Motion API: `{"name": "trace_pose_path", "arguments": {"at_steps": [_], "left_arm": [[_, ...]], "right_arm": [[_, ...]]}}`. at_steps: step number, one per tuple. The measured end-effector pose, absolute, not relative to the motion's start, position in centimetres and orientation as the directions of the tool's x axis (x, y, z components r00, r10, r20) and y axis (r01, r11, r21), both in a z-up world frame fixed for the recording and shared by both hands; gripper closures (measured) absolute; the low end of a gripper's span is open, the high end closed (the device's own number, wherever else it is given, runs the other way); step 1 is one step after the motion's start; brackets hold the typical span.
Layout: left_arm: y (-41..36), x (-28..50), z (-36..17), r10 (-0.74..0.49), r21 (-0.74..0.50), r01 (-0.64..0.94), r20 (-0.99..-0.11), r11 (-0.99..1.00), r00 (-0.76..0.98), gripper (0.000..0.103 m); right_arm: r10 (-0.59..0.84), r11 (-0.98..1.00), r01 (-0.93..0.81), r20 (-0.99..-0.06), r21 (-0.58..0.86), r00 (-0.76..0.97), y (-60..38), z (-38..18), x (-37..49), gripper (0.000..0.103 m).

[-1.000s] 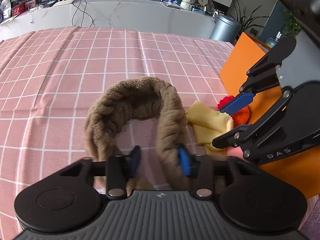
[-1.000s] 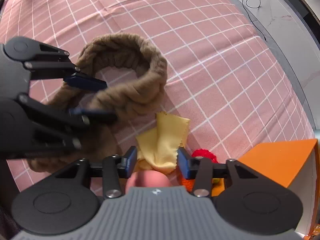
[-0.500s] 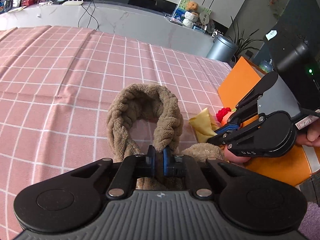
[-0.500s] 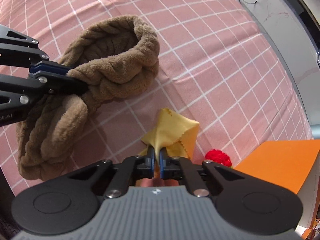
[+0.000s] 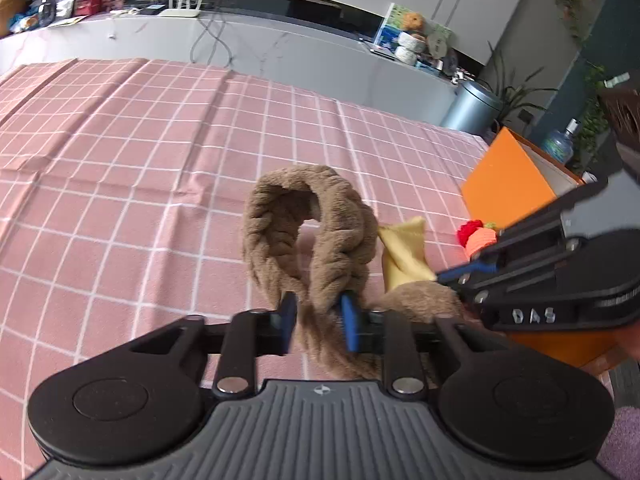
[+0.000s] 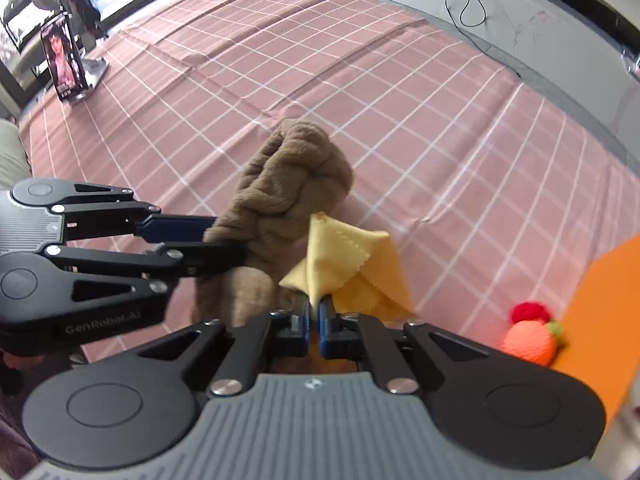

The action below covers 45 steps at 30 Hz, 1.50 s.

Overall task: Organize soft objects
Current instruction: 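Grasp the brown plush loop with the left gripper while the right gripper grasps the yellow cloth, then lift the plush loop with the left gripper while the right gripper carries the yellow cloth over the box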

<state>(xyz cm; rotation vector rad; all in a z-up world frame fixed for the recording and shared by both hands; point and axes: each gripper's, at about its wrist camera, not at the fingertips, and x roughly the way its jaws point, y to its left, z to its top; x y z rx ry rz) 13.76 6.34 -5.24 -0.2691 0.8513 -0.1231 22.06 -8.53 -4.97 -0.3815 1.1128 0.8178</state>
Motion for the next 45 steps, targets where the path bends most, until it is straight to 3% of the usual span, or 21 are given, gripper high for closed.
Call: {"name": "trace_pose_path", "arguments": {"at_steps": [2, 4, 15, 21, 23, 27, 38, 45], "left_arm": [[6.7, 13.4, -5.1, -0.189, -0.276, -0.030, -0.728, 0.961, 0.659, 0.032], [7.3, 12.8, -4.8, -0.163, -0.274, -0.066, -0.729, 0.959, 0.665, 0.023], [8.2, 14.7, -6.8, -0.229, -0.439, -0.226, -0.764, 0.870, 0.604, 0.020], [6.7, 16.3, -8.1, -0.238, -0.436, -0.224, -0.776, 0.872, 0.585, 0.042], [6.3, 16.5, -8.4, -0.230, -0.418, -0.210, -0.778, 0.884, 0.585, 0.062], [6.3, 16.3, -8.4, -0.247, -0.423, -0.174, -0.765, 0.889, 0.595, 0.078], [6.5, 13.1, -4.0, -0.196, -0.368, -0.111, -0.699, 0.923, 0.688, 0.083], [4.9, 11.5, 0.6, -0.228, -0.382, -0.032, -0.616, 0.924, 0.754, 0.083]], "right_arm": [[0.407, 0.673, -0.725, -0.892, 0.149, 0.195, -8.3, -5.4, 21.4, 0.101], [0.425, 0.682, -0.711, -0.885, 0.174, 0.191, -8.2, -5.8, 21.0, 0.101], [0.417, 0.694, -0.699, -0.887, 0.171, 0.197, -8.9, -7.2, 21.4, 0.102], [0.405, 0.703, -0.691, -0.893, 0.167, 0.196, -8.9, -8.3, 21.8, 0.102], [0.405, 0.708, -0.685, -0.893, 0.172, 0.195, -9.0, -8.6, 22.0, 0.102], [0.399, 0.720, -0.678, -0.888, 0.148, 0.230, -9.2, -8.2, 21.6, 0.102], [0.408, 0.768, -0.639, -0.809, 0.053, 0.423, -12.9, -2.2, 18.8, 0.102], [0.423, 0.799, -0.601, -0.728, 0.019, 0.539, -16.6, 3.5, 16.8, 0.102]]}}
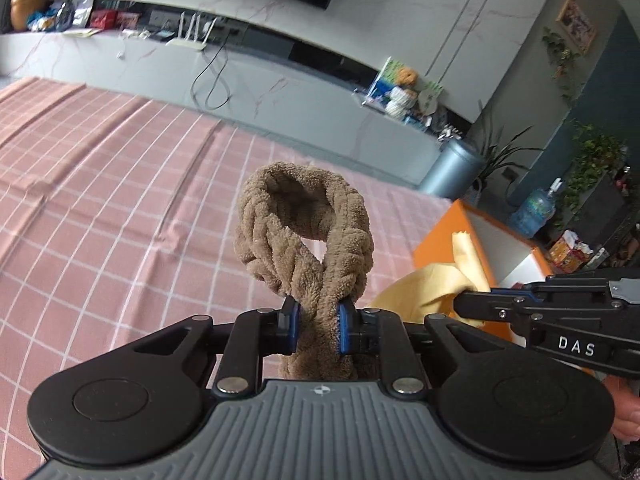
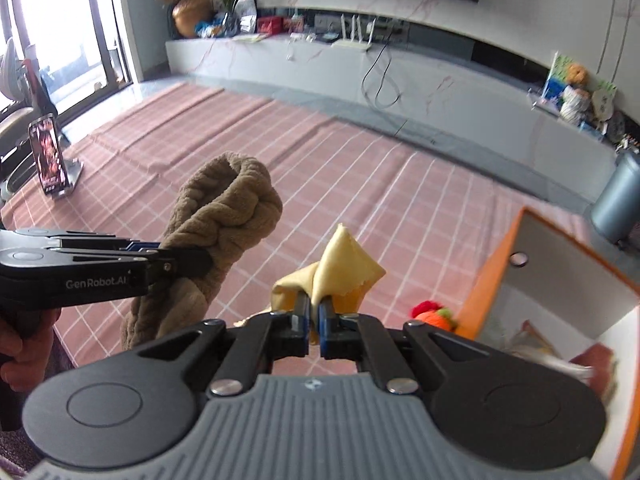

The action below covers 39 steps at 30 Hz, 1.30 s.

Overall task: Organize soft objects
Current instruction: 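Lift the plush loop with the left gripper while the right gripper carries the yellow cloth over the box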

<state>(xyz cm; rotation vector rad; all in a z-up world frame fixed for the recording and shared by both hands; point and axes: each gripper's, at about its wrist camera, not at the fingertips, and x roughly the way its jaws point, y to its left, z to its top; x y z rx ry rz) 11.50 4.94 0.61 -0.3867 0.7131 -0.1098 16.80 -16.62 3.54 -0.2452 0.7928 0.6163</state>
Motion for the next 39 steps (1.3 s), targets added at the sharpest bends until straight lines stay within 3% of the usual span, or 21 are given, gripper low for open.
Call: {"name": "trace_pose_path", "arguments": {"at_steps": [13, 25, 32, 36, 39], "left_arm": [[-3.0, 13.2, 6.5, -0.418, -0.403, 0.224, -0.500, 0.887, 0.758, 0.083], [-10.2, 19.0, 6.7, -0.578, -0.472, 0.357, -0.500, 0.806, 0.645, 0.083], [-13.5, 22.5, 5.1, -0.612, -0.490, 0.379, -0.524, 0.785, 0.592, 0.083], [-15.3, 23.5, 3.8, -0.537, -0.370, 0.388, -0.572, 0.844, 0.620, 0.083], [-15.5, 24.8, 2.5, -0.509, -0.359, 0.362, -0.605, 0.861, 0.612, 0.083]], "right_arm": [[0.291, 0.881, -0.463, -0.660, -0.098, 0.693, -25.0, 8.8, 15.2, 0.102], [0.172, 0.932, -0.339, -0.668, -0.128, 0.724, -32.5, 8.4, 17.2, 0.102], [0.157, 0.956, -0.285, -0.704, -0.068, 0.693, -35.7, 6.0, 20.1, 0.102], [0.197, 0.956, -0.294, -0.713, -0.013, 0.673, -36.2, 4.5, 21.6, 0.102], [0.201, 0.951, -0.307, -0.702, -0.026, 0.683, -35.7, 3.5, 22.7, 0.102]]}}
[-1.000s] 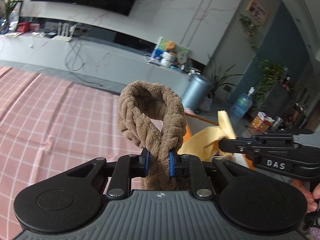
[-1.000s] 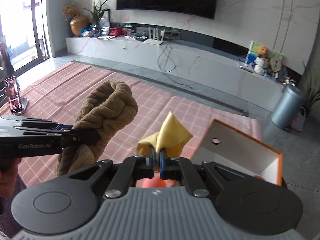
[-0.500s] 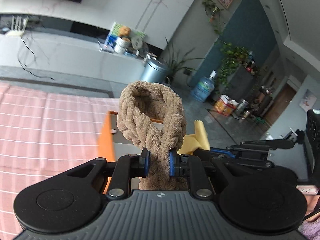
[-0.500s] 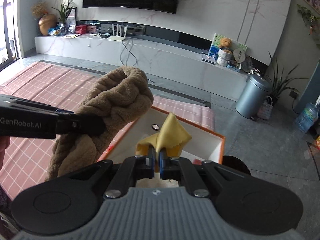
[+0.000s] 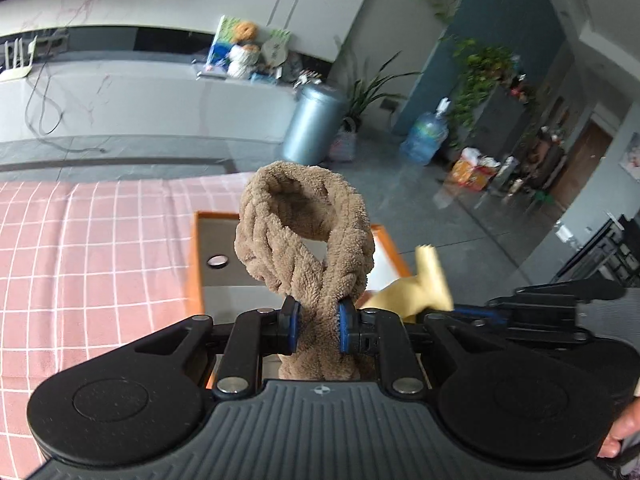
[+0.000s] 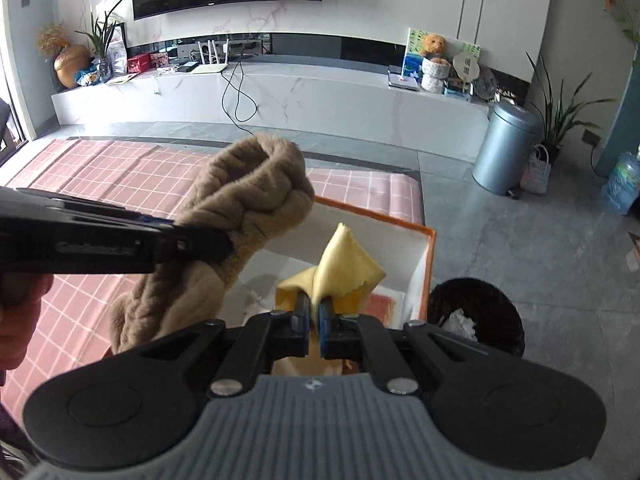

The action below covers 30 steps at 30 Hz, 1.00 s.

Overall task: Organize soft objects
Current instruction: 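Lift the plush loop with the left gripper while the right gripper carries the yellow cloth over the box, then lower the plush loop and yellow cloth into the box with both grippers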

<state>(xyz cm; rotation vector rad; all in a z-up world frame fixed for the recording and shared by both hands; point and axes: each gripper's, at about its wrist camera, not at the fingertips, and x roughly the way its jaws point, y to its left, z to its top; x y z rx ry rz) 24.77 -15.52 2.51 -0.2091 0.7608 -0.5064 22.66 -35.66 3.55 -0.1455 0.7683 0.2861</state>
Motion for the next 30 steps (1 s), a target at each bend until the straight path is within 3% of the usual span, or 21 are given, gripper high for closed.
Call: {"name": "trace_pose_path", "arguments": {"at_steps": [8, 19, 22, 25, 30], "left_arm": [[-16.1, 26.6, 1.2, -0.429, -0.265, 0.342, -0.656, 0.901, 0.621, 0.081], [-16.4, 26.0, -1.0, -0.364, -0.167, 0.364, -0.724, 0.916, 0.585, 0.072], [-16.5, 25.8, -0.8, -0.362, -0.157, 0.371, -0.726, 0.915, 0.585, 0.063], [-16.8, 25.2, -0.2, -0.341, -0.126, 0.369, -0.718, 0.921, 0.607, 0.046], [-16.0, 23.9, 1.4, -0.353, -0.136, 0.363, -0.679, 0.922, 0.643, 0.039]], "right_arm": [[0.248, 0.959, -0.277, -0.663, 0.063, 0.706, -35.7, 2.6, 27.0, 0.102], [0.247, 0.960, -0.255, -0.771, 0.114, 0.587, -34.6, -2.8, 29.6, 0.099], [0.229, 0.962, -0.257, -0.783, 0.092, 0.579, -34.5, -3.0, 29.4, 0.094], [0.203, 0.963, -0.265, -0.790, 0.053, 0.579, -34.6, -2.5, 28.7, 0.082], [0.163, 0.967, -0.254, -0.765, -0.001, 0.623, -35.2, -0.8, 26.8, 0.063]]}}
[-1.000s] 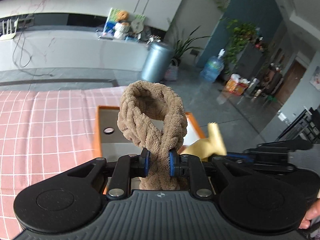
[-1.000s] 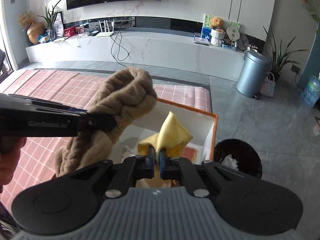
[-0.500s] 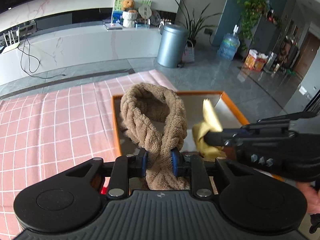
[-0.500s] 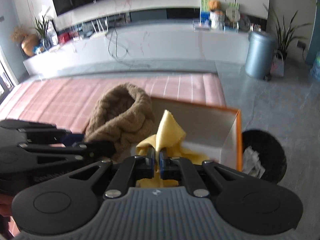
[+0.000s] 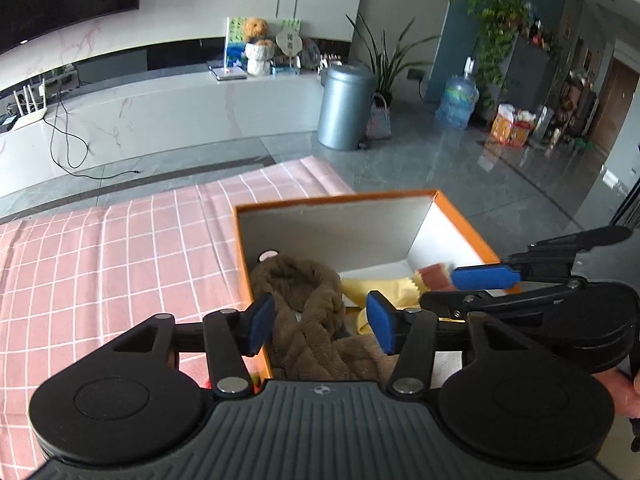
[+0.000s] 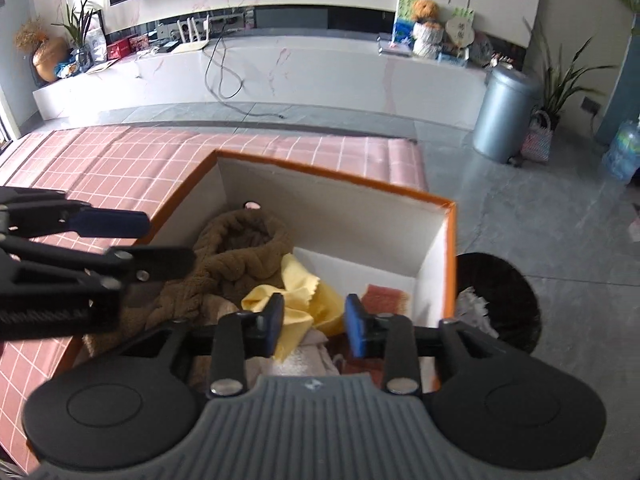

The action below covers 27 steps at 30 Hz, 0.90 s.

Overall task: Organize soft objects
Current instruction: 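Lower the plush loop and yellow cloth into the box with both grippers, then withdraw both tools from the box toward the pink sponge and crocheted fruit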

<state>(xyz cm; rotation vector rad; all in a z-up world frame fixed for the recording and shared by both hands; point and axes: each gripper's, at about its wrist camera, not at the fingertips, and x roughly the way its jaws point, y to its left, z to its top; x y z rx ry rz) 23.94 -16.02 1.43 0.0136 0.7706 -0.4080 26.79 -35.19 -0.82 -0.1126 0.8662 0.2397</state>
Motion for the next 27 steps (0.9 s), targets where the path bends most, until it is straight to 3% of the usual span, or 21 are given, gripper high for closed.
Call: {"name": "trace_pose_path", "arguments": {"at_steps": [6, 13, 27], "left_arm": [[-14.7, 21.5, 3.3, -0.360, -0.151, 0.347, -0.631, 0.926, 0.687, 0.035], [-12.9, 18.6, 4.7, -0.390, -0.171, 0.361, -0.576, 0.917, 0.718, 0.032], [-6.1, 12.7, 3.1, -0.388, -0.238, 0.307, -0.513, 0.921, 0.765, 0.033]], "right_arm": [[0.103, 0.958, -0.264, -0.723, -0.113, 0.683, -34.2, 0.9, 23.4, 0.046], [0.088, 0.938, -0.281, -0.642, -0.204, 0.762, -31.5, 3.0, 18.4, 0.041], [0.127, 0.957, -0.233, -0.469, -0.174, 0.874, -24.2, 2.8, 9.3, 0.037]]}}
